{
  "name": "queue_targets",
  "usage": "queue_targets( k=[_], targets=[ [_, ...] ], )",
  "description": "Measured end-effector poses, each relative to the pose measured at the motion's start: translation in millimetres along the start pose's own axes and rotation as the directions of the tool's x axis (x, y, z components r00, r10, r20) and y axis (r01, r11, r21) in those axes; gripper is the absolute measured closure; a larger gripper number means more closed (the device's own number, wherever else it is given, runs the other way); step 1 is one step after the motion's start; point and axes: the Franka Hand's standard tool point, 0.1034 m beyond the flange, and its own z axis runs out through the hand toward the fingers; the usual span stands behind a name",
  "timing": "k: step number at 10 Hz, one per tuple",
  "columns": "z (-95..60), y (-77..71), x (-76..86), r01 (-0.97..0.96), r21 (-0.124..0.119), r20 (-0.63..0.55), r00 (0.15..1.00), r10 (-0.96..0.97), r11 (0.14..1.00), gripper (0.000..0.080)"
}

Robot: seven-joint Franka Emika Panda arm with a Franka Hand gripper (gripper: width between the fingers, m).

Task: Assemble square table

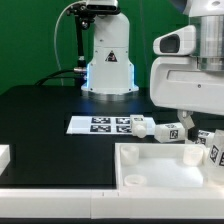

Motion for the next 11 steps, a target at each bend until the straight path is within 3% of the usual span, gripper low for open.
queue_targets(
  k=[1, 2, 3, 5, 7, 8, 9, 11],
  targets=[
    [-0.1, -0.4, -0.3, 0.054, -0.001, -0.001, 0.999, -0.054, 0.999, 0.0151],
    [-1.0, -2.8, -1.3, 0.234, -0.016, -0.009, 0.972, -0.235, 0.972, 0.0151],
    [-0.8, -3.7, -2.5, 0.365, -0.017, -0.007, 0.931, -0.365, 0.931, 0.0151],
    [-0.6, -2.0, -0.6, 0.37, -0.018, -0.007, 0.929, -0.371, 0.929, 0.0151],
    [-0.5, -1.8, -0.5, 0.35, -0.019, -0.008, 0.937, -0.35, 0.937, 0.0388],
    [-0.5, -1.9, -0.5, 0.302, -0.017, -0.008, 0.953, -0.303, 0.953, 0.0388],
    [-0.7, -1.1, 0.4, 0.239, -0.017, -0.009, 0.971, -0.239, 0.971, 0.0515],
    [-2.1, 3.5, 5.5, 0.053, -0.023, -0.01, 0.999, -0.053, 0.998, 0.0515]
  ],
)
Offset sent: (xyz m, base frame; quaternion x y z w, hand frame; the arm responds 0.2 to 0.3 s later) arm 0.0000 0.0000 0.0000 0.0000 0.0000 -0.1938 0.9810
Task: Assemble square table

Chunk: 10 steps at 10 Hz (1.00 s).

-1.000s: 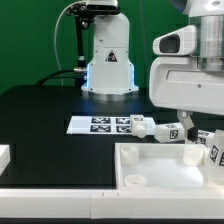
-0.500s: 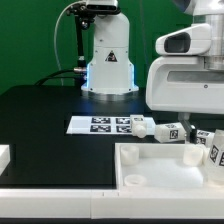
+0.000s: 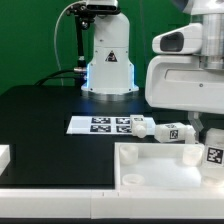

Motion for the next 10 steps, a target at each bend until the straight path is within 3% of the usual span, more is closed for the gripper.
queue_targets(
  k=[2, 4, 5, 7, 9, 10],
  targets=[
    [3.0, 1.2, 0.8, -0.268, 0.011, -0.004, 0.963, 0.268, 0.963, 0.0515],
    [4.9, 5.0, 1.3, -0.572, 0.057, 0.017, 0.82, 0.572, 0.818, 0.0515],
    [5.1, 5.8, 1.2, -0.662, 0.052, 0.027, 0.749, 0.662, 0.748, 0.0515],
    [5.0, 2.3, -3.2, -0.851, 0.042, 0.037, 0.524, 0.851, 0.523, 0.0514],
    [5.1, 2.7, -3.5, -0.875, 0.037, 0.035, 0.485, 0.874, 0.483, 0.0514],
    [5.4, 2.6, -3.6, -0.856, 0.039, 0.033, 0.516, 0.856, 0.515, 0.0416]
  ],
)
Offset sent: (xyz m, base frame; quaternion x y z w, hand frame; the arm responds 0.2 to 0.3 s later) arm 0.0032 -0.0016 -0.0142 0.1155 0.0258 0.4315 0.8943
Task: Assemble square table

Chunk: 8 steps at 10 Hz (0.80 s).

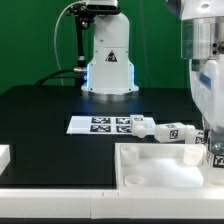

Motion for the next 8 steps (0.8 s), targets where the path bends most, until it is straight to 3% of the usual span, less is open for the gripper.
queue_targets(
  k=[1, 2, 3, 4, 8],
  targets=[
    [-0.3, -0.4, 0.1, 0.031, 0.0, -0.001, 1.0, -0.031, 1.0, 0.0416],
    [-2.2, -2.6, 0.3, 0.238, -0.003, 0.003, 0.971, -0.238, 0.971, 0.0238],
    [-1.7, -0.4, -5.8, 0.374, -0.006, 0.008, 0.927, -0.374, 0.927, 0.0238],
    [-0.6, 3.9, -13.4, 0.433, -0.015, 0.011, 0.901, -0.433, 0.901, 0.0165],
    [-0.7, 2.3, -8.8, 0.658, -0.013, 0.011, 0.753, -0.657, 0.753, 0.0151]
  ],
)
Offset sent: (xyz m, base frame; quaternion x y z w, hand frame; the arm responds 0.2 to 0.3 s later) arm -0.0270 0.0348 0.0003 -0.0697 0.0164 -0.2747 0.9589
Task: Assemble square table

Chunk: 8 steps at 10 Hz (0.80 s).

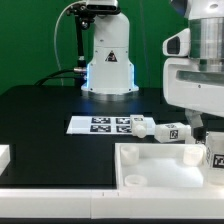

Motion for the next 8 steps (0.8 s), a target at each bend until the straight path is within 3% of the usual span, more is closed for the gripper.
queue_targets(
  k=[2, 4, 5, 6, 7, 8],
  targets=[
    [1.6, -3.1, -6.4, 0.358, -0.013, -0.014, 0.934, -0.358, 0.934, 0.0151],
    [2.8, -3.8, -11.6, 0.391, -0.013, -0.018, 0.92, -0.391, 0.92, 0.0151],
    [3.0, -3.6, -11.3, 0.374, -0.013, -0.018, 0.927, -0.374, 0.927, 0.0278],
    [3.0, -3.5, -11.3, 0.374, -0.013, -0.018, 0.927, -0.374, 0.927, 0.0278],
    [3.2, -3.4, -11.3, 0.357, -0.012, -0.017, 0.934, -0.357, 0.934, 0.0416],
    [4.7, 0.4, -11.8, 0.255, -0.02, -0.008, 0.967, -0.255, 0.967, 0.0506]
  ],
)
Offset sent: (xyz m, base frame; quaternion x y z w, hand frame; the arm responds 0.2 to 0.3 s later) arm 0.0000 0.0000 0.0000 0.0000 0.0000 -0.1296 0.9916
